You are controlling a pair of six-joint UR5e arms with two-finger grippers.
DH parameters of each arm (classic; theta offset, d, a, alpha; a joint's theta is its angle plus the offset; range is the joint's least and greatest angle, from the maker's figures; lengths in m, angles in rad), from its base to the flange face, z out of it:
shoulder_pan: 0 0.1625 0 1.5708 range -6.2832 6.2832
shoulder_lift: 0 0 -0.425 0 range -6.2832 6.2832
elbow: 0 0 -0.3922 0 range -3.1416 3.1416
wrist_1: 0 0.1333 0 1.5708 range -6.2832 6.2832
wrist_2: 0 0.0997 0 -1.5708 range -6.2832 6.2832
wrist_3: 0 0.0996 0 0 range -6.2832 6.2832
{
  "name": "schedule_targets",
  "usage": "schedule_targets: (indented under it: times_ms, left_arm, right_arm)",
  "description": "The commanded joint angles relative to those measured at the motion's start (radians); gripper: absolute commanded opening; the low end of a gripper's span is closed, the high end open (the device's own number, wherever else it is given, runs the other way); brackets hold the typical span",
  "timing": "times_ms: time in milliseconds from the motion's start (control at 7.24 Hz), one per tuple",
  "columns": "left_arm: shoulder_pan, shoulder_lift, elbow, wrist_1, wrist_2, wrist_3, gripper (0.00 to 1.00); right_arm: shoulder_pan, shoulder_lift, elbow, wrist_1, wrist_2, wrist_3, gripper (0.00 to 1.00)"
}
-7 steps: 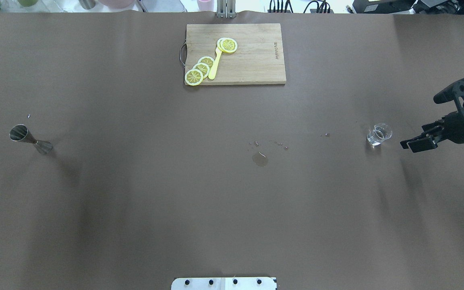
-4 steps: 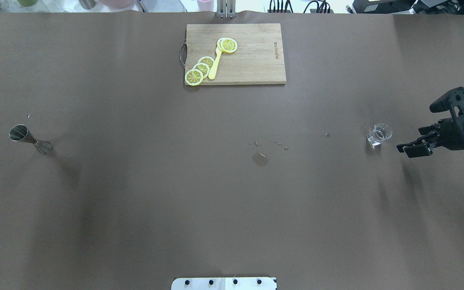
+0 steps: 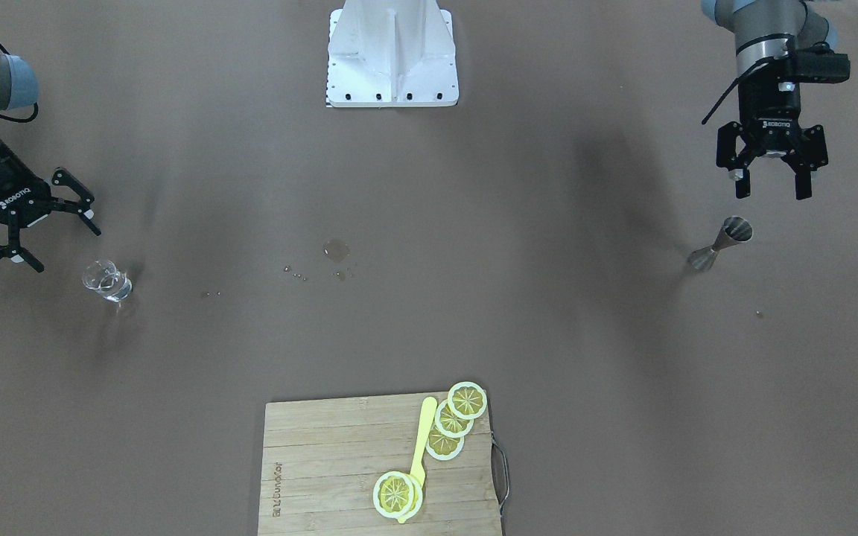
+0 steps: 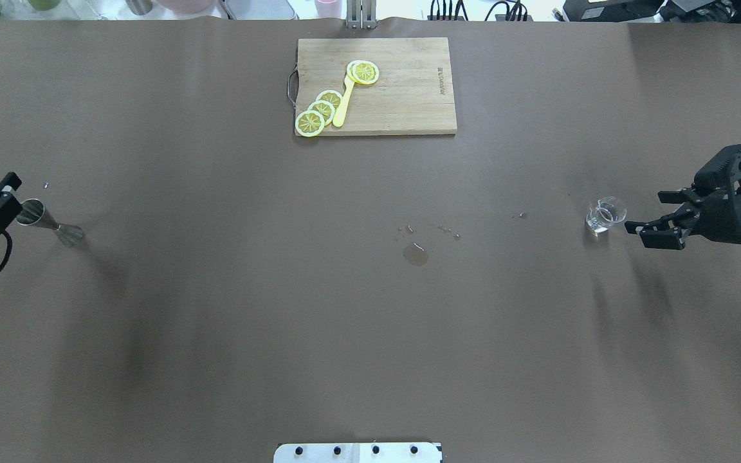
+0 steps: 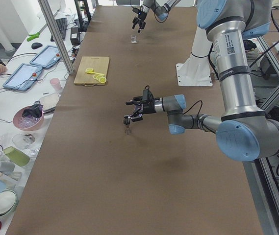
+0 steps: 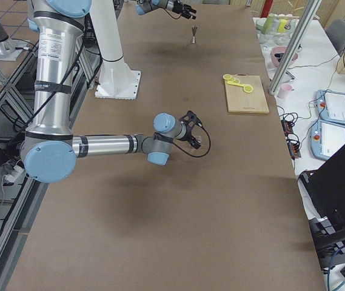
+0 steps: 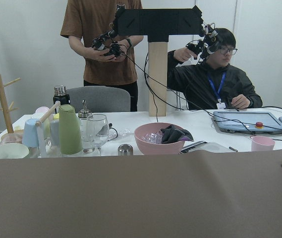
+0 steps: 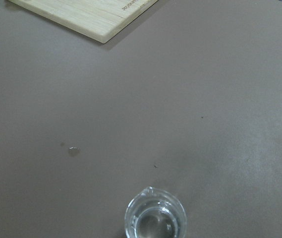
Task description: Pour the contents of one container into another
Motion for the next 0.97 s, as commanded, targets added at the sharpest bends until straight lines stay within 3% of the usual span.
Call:
schedule_targets:
  times_ms: [0, 276, 829]
  left_arm:
    - [0.101, -0.005, 0.048, -0.01, 0.109, -0.088, 0.97]
    - [0.129, -0.009, 0.099, -0.016, 0.169, -0.113, 0.97]
    - [0.126, -0.058, 0.168, -0.004, 0.165, -0.144, 0.97]
  right_arm:
    - [-0.014, 0.016, -0.022, 0.057, -0.023, 0.06, 1.0]
    - [-0.027, 0.041, -0.068, 0.06, -0.064, 0.065, 1.0]
    - [-0.041, 0.048, -0.089, 0.065, -0.089, 0.045, 1.0]
